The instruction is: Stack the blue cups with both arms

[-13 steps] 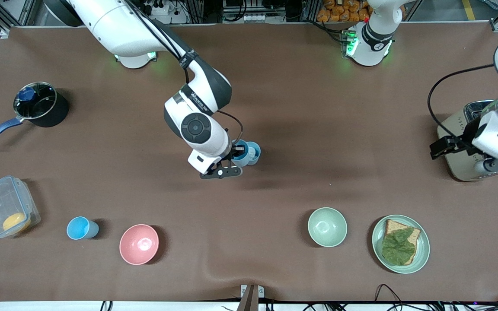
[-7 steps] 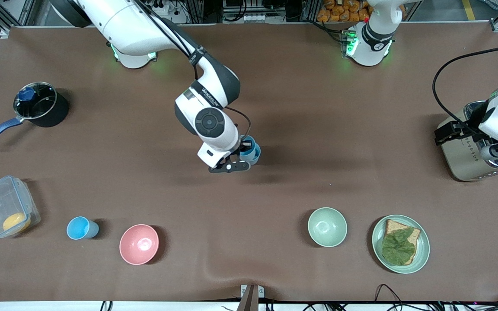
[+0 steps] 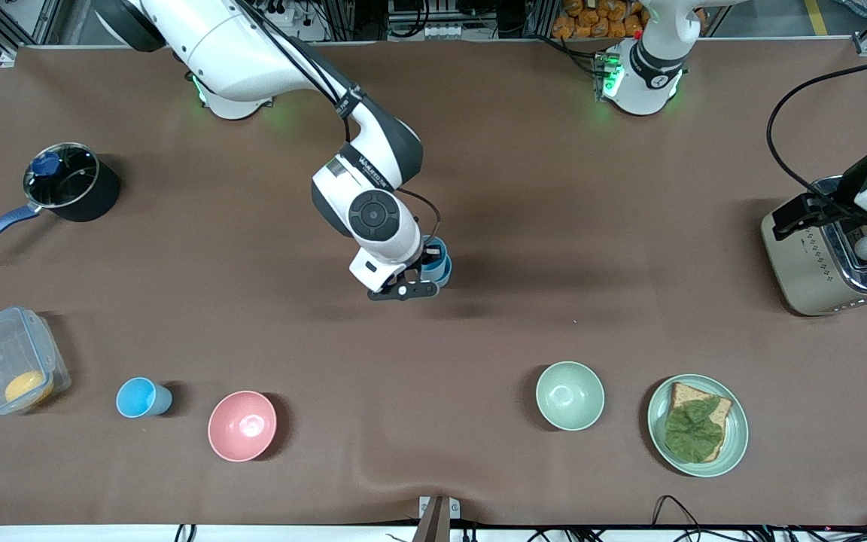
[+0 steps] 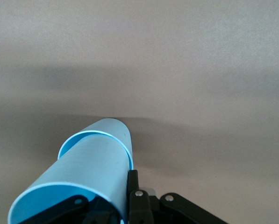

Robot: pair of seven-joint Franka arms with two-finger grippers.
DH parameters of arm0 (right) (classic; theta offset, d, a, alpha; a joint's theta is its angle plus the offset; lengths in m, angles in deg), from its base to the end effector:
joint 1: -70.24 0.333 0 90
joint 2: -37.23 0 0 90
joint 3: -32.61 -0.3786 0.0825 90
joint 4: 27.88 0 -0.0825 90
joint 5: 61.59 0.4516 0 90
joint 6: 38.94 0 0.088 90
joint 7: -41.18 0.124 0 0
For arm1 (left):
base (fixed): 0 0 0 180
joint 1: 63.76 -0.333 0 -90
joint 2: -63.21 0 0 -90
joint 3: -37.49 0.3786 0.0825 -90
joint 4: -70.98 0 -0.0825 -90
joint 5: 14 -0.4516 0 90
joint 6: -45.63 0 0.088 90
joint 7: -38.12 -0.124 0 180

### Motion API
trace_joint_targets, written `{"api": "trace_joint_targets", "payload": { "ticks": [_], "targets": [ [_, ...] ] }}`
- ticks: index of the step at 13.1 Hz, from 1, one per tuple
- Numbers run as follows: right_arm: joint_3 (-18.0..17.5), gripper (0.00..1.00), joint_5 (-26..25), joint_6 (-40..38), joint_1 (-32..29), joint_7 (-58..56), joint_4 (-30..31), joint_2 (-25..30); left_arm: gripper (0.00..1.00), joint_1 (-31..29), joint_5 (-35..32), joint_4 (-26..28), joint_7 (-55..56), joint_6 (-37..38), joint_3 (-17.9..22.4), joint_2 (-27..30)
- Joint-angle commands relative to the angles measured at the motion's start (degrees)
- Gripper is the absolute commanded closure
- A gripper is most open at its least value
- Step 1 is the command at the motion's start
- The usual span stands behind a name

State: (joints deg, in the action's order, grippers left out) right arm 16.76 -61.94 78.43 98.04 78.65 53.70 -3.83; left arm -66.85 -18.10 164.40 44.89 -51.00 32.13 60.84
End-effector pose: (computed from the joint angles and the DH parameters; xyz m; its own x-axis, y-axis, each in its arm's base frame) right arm 0.6175 0.5292 0.2751 0.9850 0.0588 -0.1624 0.0437 -0.9945 -0.0951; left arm 0.6453 -0.0163 0.6221 0.9973 0.0701 0.0224 0.0714 -0.9953 -0.0651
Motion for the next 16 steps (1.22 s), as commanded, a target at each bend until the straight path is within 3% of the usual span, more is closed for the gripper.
{"api": "trace_joint_targets", "payload": {
  "ticks": [1,6,7,8,12,16],
  "targets": [
    [0.4,1.00,-1.8,0.5,1.4,2.9,-1.7,-1.3,0.00,0.5,1.3,0.8,-1.3,0.8,0.4,1.2],
    [0.5,0.97,-2.9,0.9,2.0,4.4,-1.7,-1.7,0.00,0.6,1.7,0.9,-1.0,1.0,-0.4,0.6],
    [0.4,0.61,-5.3,0.8,1.9,4.3,-1.7,-1.7,0.00,0.4,1.9,1.0,-1.1,1.0,-0.4,0.6],
    [0.4,0.01,-6.1,0.8,1.9,4.4,-1.7,-1.7,0.00,0.3,3.0,1.1,-1.1,1.1,-0.4,0.6],
    [0.2,0.00,-5.6,0.5,1.0,4.4,-1.9,-0.3,0.00,0.2,4.0,0.8,-1.4,1.1,-0.4,1.1],
    [0.1,0.00,-4.9,-5.7,-1.7,4.2,-1.9,6.8,0.00,0.1,4.1,0.4,-0.8,1.1,-0.4,1.8]
  ]
}}
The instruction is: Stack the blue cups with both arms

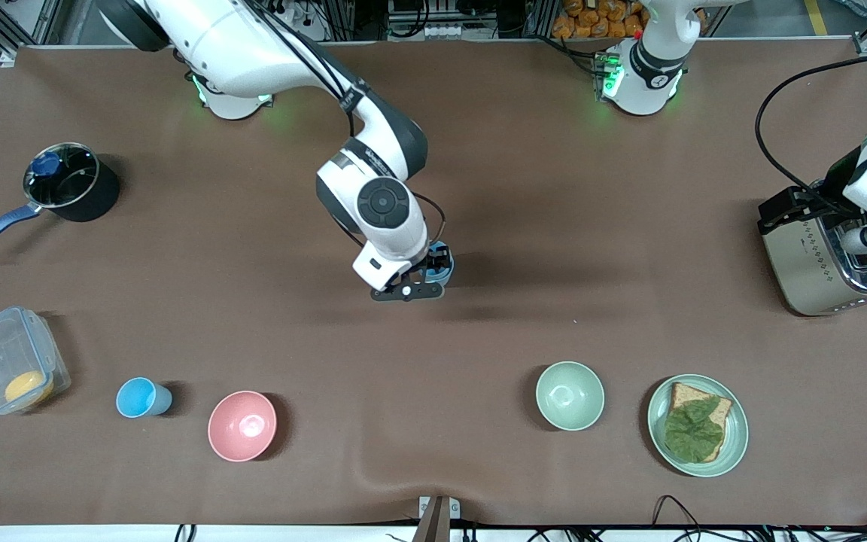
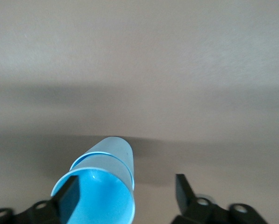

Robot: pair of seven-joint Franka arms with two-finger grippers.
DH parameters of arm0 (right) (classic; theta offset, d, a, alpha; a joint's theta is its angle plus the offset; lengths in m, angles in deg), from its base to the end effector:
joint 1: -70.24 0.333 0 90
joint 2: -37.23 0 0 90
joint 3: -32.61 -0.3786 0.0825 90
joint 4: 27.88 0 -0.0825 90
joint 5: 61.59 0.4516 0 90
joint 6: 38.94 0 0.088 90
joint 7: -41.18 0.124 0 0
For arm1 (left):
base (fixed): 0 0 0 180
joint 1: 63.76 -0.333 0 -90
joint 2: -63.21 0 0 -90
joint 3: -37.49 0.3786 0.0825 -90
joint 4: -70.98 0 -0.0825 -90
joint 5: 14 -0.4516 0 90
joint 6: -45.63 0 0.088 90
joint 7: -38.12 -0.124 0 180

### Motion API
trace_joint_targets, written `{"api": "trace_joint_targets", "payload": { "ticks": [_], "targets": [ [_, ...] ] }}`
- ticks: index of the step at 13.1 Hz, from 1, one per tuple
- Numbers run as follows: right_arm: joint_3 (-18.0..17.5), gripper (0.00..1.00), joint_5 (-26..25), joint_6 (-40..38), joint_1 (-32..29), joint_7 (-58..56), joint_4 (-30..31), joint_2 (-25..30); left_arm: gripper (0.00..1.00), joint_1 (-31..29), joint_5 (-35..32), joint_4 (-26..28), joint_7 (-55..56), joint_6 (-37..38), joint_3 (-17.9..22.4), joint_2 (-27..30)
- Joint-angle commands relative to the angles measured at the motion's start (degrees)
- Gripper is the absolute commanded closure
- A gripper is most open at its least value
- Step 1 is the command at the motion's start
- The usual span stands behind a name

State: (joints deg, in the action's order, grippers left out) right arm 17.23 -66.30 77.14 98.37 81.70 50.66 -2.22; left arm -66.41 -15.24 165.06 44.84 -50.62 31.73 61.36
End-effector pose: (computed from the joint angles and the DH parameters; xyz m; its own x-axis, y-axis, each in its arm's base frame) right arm 0.6342 0.5292 0.3211 0.9970 0.0332 -0.0702 0.0286 -0.9974 -0.0660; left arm 0.6403 -0.0314 0.6208 0.9981 0.0607 0.0078 0.0608 -0.9980 -0.0175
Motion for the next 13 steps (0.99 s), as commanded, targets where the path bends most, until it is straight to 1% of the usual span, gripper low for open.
{"api": "trace_joint_targets", "payload": {
  "ticks": [1,2,3,5,6,8,9,11,13],
  "targets": [
    [-0.3,0.00,-0.6,-7.7,-3.9,0.8,1.4,7.8,0.00,-0.4,1.2,-0.2,-0.6,0.7,0.0,1.6],
    [-0.3,0.00,-0.8,-11.3,-6.3,-1.0,2.0,9.9,0.00,-0.4,1.2,-0.3,-0.3,0.8,0.2,1.8],
    [-0.3,0.00,-0.8,-12.4,-8.8,-5.4,2.1,11.3,0.00,-0.4,1.3,-0.2,1.1,0.8,0.3,2.6],
    [-0.4,0.00,-0.7,-13.3,-15.1,-18.8,2.2,12.9,0.00,-0.4,1.3,-1.2,2.5,1.0,0.3,2.9],
    [-0.5,0.00,-0.7,-14.5,-18.1,-23.6,2.3,13.5,0.00,-0.3,1.3,-1.6,2.8,1.7,0.0,3.0],
    [-0.4,0.00,-0.7,-18.3,-22.5,-28.6,2.5,16.0,0.00,-0.4,1.4,-1.6,2.9,2.4,0.4,3.0],
    [-0.4,0.00,-0.7,-19.7,-24.1,-29.1,3.7,18.1,0.00,-0.4,1.6,-1.7,3.6,3.3,0.5,2.9],
    [-0.4,0.00,-0.7,-19.3,-27.0,-29.3,10.5,24.8,0.00,-0.4,2.3,-2.1,5.2,4.5,0.5,3.0],
    [0.8,0.00,-0.6,-18.3,-26.9,-29.3,17.8,32.3,0.00,-0.3,1.6,-3.5,5.0,6.1,0.3,2.6]
  ]
}}
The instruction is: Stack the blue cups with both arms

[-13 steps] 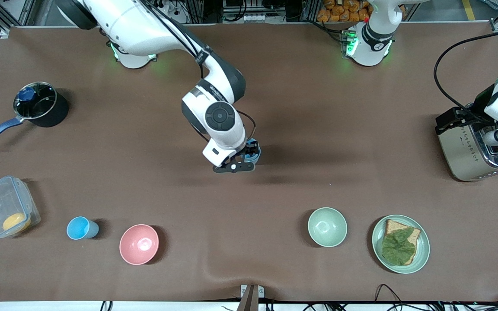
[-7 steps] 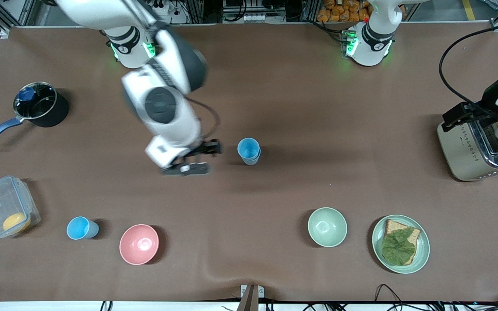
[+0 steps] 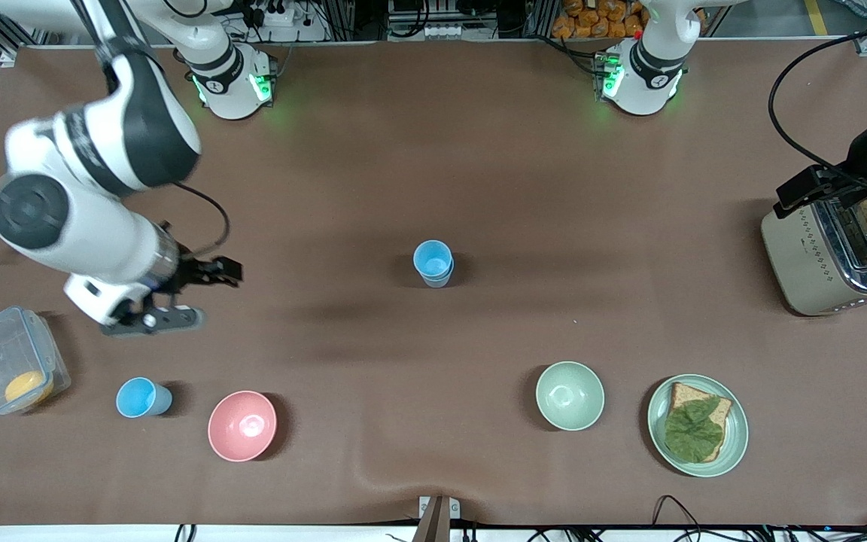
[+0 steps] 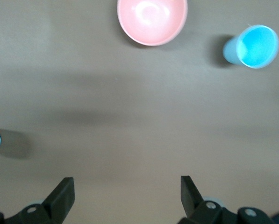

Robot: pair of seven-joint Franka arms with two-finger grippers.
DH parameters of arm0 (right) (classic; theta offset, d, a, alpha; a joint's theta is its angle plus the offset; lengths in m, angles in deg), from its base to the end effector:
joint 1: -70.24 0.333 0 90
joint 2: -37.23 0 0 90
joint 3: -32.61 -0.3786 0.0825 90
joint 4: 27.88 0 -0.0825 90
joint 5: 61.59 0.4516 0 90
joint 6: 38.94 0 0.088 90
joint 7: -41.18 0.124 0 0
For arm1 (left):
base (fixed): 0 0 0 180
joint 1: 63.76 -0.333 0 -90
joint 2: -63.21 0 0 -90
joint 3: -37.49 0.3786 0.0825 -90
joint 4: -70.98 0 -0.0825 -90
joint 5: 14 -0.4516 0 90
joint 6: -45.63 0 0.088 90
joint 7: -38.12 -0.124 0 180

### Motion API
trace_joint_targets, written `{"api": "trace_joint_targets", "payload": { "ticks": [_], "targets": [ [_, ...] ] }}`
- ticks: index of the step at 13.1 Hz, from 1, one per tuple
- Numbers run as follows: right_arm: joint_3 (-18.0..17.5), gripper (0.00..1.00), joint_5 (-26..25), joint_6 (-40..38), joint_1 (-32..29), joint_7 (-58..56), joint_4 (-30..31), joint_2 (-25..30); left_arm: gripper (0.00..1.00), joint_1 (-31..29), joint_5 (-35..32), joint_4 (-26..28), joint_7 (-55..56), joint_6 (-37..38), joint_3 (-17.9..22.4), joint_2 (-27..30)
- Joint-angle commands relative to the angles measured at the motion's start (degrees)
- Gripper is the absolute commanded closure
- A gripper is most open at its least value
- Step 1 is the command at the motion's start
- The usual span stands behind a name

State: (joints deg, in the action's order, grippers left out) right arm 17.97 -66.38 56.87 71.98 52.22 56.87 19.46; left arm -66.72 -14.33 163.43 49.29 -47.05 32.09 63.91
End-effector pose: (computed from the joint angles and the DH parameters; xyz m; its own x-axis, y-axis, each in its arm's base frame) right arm 0.7036 0.1726 0.5235 0.9899 0.0966 -0.1040 0.0997 -0.9947 0.0249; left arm 0.6212 -0.0262 0.6587 0.9883 0.1515 0.0172 0.1516 -0.9884 -0.0036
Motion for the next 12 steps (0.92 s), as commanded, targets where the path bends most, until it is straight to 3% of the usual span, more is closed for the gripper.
{"api": "trace_joint_targets", "payload": {
  "ticks": [1,2,5,8,12],
  "targets": [
    [1.7,0.00,-0.6,1.2,-0.1,0.3,12.6,12.7,0.00,0.1,0.6,-2.0,0.5,3.0,-0.1,0.0],
    [3.0,0.00,-0.5,-1.1,-0.2,-0.1,12.6,13.5,0.00,0.1,0.6,-2.1,0.6,3.4,-0.1,0.0],
    [11.3,0.00,5.0,-5.6,0.0,-9.4,12.5,17.1,0.00,0.1,0.2,-2.1,0.3,4.0,-0.3,0.0],
    [13.7,0.00,5.0,-6.9,0.0,-10.5,12.4,19.3,0.00,0.4,-0.2,-2.1,0.3,4.2,-0.4,0.0],
    [14.1,0.00,6.6,-6.7,-0.2,-10.4,11.1,19.9,0.00,0.6,-1.4,-2.1,-0.4,4.2,-0.6,0.0]
  ]
}}
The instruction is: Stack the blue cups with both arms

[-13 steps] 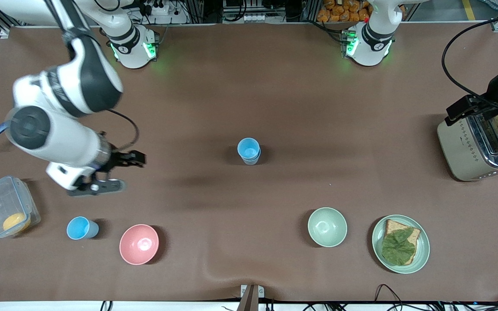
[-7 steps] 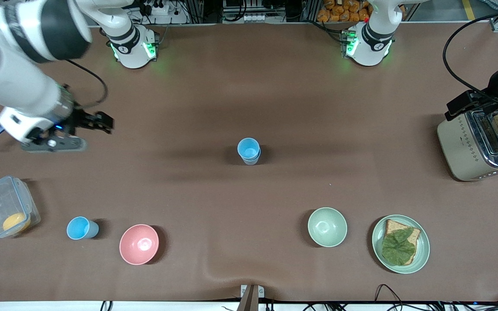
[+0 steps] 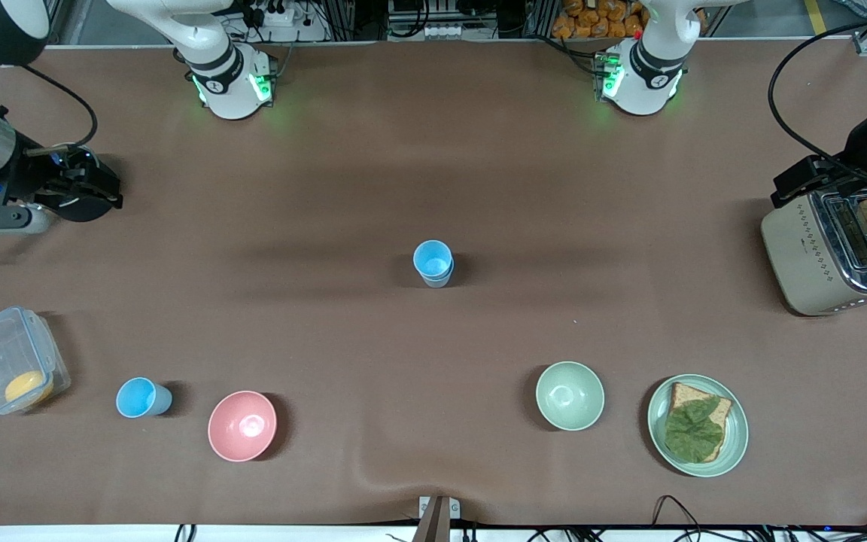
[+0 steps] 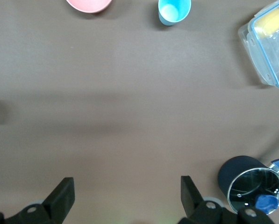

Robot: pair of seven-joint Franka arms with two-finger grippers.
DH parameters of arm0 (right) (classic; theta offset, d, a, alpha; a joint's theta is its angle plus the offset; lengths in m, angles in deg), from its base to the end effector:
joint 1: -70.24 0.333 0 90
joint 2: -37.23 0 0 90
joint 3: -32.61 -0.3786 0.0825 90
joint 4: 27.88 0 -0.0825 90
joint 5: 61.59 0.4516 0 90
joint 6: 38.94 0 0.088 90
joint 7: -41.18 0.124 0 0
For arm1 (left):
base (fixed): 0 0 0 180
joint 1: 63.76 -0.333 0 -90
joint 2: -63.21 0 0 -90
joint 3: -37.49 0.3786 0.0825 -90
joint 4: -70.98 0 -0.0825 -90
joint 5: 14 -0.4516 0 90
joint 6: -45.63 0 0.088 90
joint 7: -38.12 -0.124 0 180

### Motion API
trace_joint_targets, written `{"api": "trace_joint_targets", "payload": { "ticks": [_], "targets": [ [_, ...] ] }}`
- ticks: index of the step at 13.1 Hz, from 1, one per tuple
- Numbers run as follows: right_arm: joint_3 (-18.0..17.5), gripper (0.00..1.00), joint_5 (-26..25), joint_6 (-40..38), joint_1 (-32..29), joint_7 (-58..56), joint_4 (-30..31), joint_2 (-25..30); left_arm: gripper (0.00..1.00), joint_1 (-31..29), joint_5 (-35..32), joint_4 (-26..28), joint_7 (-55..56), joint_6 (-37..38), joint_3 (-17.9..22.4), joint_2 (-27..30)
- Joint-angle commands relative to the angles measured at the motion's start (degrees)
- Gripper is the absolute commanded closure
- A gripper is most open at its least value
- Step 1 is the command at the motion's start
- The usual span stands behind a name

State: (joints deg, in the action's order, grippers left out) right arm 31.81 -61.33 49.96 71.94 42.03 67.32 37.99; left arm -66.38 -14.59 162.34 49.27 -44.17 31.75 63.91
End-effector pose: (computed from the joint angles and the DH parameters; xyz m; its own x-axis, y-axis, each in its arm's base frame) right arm 0.6091 0.0272 0.6280 0.9949 0.0287 -0.0966 0.0285 -0.9996 -0.0029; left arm 0.6157 -0.0327 0.6645 0.9901 0.1397 -0.0126 0.1396 -0.9901 -0.0142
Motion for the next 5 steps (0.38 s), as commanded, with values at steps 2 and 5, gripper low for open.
{"api": "trace_joint_targets", "payload": {
  "ticks": [2,5],
  "targets": [
    [0.6,0.00,1.6,0.6,-0.2,-0.2,0.5,1.2,0.00,0.2,-1.2,-1.1,-0.4,1.2,-0.5,0.0],
    [1.9,0.00,1.7,1.2,-0.1,-0.2,0.0,0.7,0.00,0.2,-1.3,-2.3,-0.3,1.2,-0.5,-0.3]
  ]
}}
